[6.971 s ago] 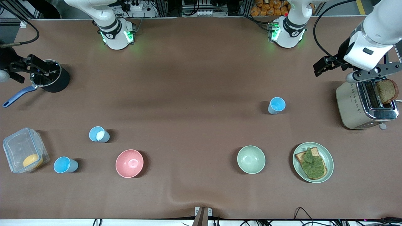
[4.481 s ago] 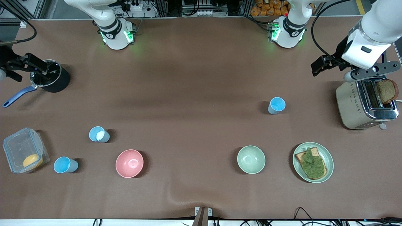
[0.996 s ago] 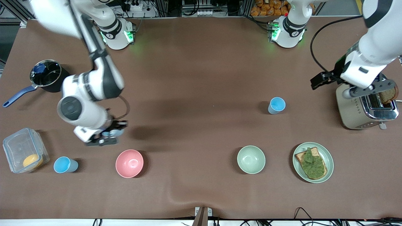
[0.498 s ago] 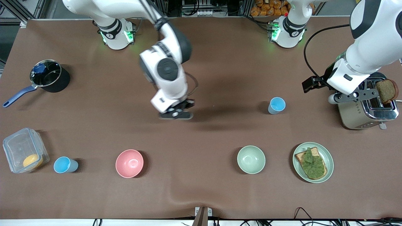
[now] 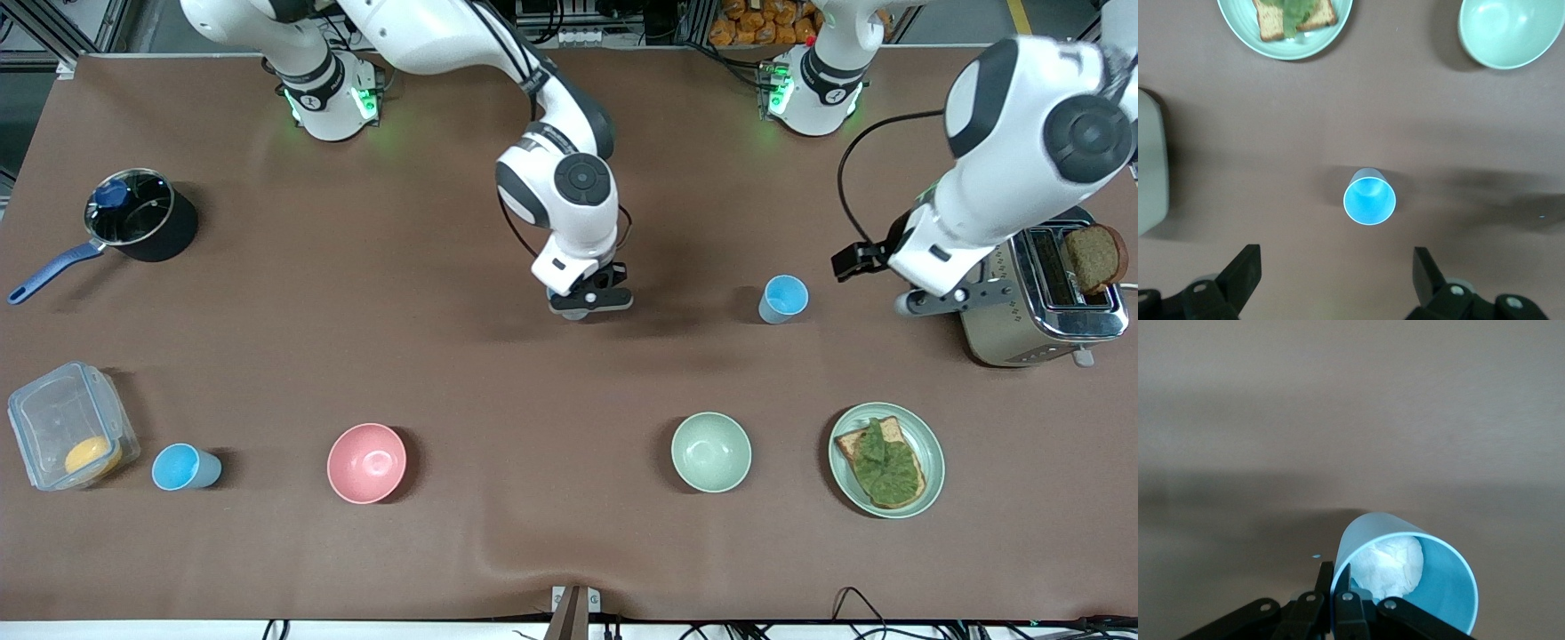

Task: Stack blue cups with both arms
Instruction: 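Carry the cup with the right gripper while the left gripper reaches another cup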

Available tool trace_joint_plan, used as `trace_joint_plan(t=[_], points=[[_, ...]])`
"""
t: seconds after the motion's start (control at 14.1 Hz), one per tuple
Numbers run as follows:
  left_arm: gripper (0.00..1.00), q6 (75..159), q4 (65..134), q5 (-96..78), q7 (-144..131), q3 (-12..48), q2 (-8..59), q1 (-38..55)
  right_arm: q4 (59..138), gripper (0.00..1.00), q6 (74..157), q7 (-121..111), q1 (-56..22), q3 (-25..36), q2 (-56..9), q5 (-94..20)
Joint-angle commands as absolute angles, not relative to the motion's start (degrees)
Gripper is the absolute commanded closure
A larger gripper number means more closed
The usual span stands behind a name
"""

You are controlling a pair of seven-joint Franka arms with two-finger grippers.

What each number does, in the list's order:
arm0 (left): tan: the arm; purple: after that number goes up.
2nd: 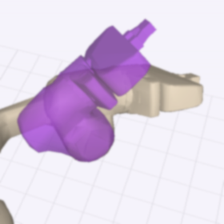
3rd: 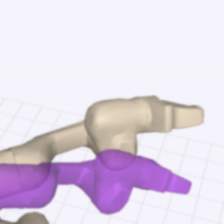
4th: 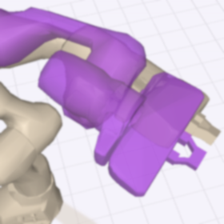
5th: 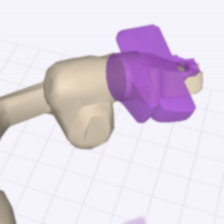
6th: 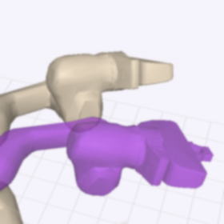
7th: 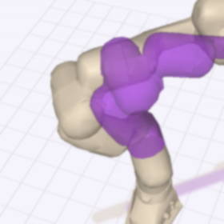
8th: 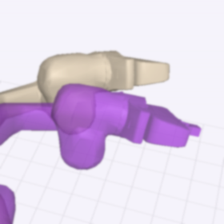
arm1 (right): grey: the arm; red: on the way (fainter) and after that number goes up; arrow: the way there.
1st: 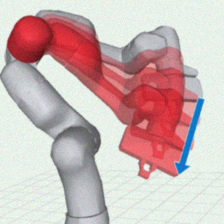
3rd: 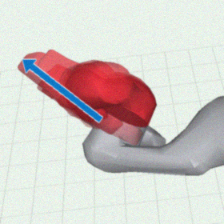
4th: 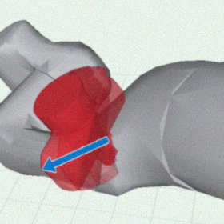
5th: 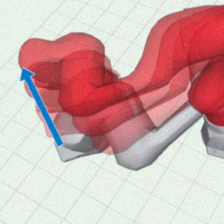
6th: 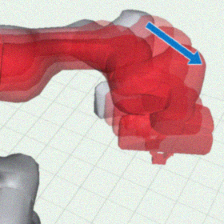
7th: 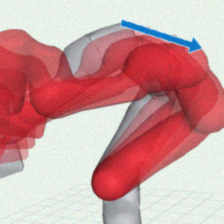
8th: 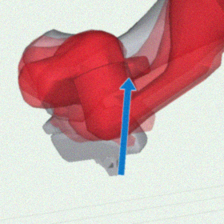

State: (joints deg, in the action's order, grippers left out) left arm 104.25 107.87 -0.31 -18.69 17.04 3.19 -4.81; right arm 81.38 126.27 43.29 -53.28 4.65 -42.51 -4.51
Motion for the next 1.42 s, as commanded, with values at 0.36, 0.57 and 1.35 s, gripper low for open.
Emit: trace_joint_plan(t=[0.36, 0.57, 1.35], points=[[0.00, 118.6, 119.1, -0.2, -17.3, 17.3, 3.0, -5.3, 79.4, 0.50, 125.2, 43.9, -54.7, 5.5, -43.9, -5.1], [0.00, 122.9, 122.0, -0.2, -17.3, 17.3, 4.2, -5.2, 79.3, 0.18, 125.2, 43.9, -54.6, 5.7, -43.7, -5.1], [0.00, 136.1, 134.2, -0.1, -13.6, 17.3, 7.2, -5.1, 79.3, 0.00, 112.2, 28.6, -42.0, 16.3, -27.7, -6.1]])
